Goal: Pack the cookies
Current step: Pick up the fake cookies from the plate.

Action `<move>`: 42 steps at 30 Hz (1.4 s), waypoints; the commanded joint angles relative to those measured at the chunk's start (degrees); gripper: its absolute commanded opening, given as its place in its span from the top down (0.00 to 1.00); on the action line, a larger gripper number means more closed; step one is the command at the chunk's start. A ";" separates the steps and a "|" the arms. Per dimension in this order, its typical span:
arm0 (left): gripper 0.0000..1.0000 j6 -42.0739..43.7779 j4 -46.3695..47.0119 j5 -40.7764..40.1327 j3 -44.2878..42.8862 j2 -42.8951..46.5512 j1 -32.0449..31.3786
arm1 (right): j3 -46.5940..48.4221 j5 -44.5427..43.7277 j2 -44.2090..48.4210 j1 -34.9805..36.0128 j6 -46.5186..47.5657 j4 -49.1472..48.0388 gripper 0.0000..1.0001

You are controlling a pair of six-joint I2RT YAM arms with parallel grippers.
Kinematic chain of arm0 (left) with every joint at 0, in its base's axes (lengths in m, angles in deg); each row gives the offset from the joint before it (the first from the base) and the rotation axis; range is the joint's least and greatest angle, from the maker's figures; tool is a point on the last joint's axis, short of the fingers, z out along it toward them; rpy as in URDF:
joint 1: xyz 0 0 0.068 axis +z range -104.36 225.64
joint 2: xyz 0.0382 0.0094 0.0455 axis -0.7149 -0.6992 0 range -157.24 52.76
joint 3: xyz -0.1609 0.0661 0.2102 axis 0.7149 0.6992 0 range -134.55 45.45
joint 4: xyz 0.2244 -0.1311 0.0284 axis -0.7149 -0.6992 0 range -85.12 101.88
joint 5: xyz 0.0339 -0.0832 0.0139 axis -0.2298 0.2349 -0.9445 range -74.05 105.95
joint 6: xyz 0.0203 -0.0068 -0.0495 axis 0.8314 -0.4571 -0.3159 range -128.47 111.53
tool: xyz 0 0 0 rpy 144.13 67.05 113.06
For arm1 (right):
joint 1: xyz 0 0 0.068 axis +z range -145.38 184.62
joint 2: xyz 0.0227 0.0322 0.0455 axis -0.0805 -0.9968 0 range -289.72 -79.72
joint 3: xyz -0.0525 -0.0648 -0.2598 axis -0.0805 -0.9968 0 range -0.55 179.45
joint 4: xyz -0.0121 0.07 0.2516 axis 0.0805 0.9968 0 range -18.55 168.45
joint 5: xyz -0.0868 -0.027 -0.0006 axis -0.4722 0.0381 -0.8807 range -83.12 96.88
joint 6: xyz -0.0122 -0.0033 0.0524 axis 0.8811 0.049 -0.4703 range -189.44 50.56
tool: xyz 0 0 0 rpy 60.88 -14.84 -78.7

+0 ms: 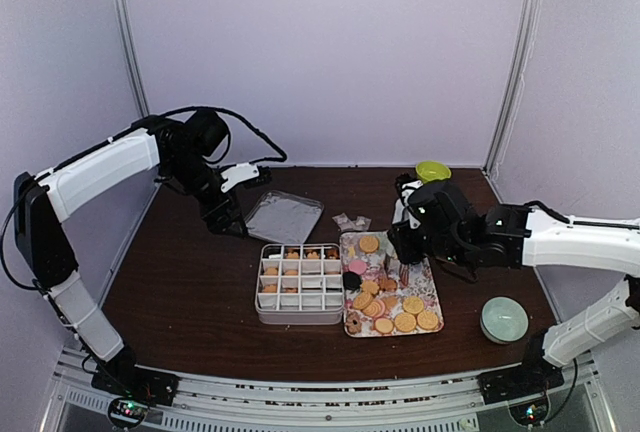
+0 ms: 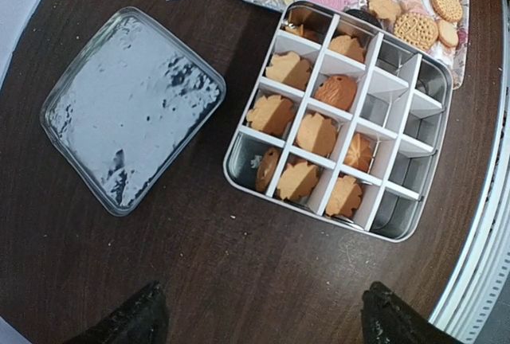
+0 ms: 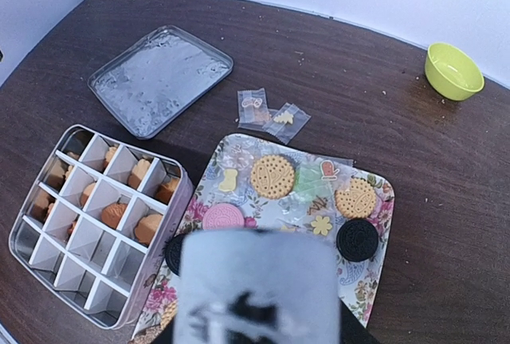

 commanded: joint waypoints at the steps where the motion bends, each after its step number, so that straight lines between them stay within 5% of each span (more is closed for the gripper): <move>1: 0.14 -1.41 0.32 1.57 0.66 1.89 0.46 | -2.23 -2.58 2.44 0.29 1.52 -5.69 0.60; 17: 0.13 -3.17 -0.45 -0.16 6.61 10.88 8.39 | -6.87 -3.07 0.45 0.24 2.01 -9.06 0.63; 25: 0.12 -5.27 -0.28 -1.61 9.46 15.73 8.73 | -12.60 -4.71 7.06 -0.07 2.28 -9.34 0.61; 42: 0.06 -5.66 -2.19 -6.32 16.56 27.76 11.11 | -15.75 -1.19 3.78 0.03 -1.02 -16.46 0.63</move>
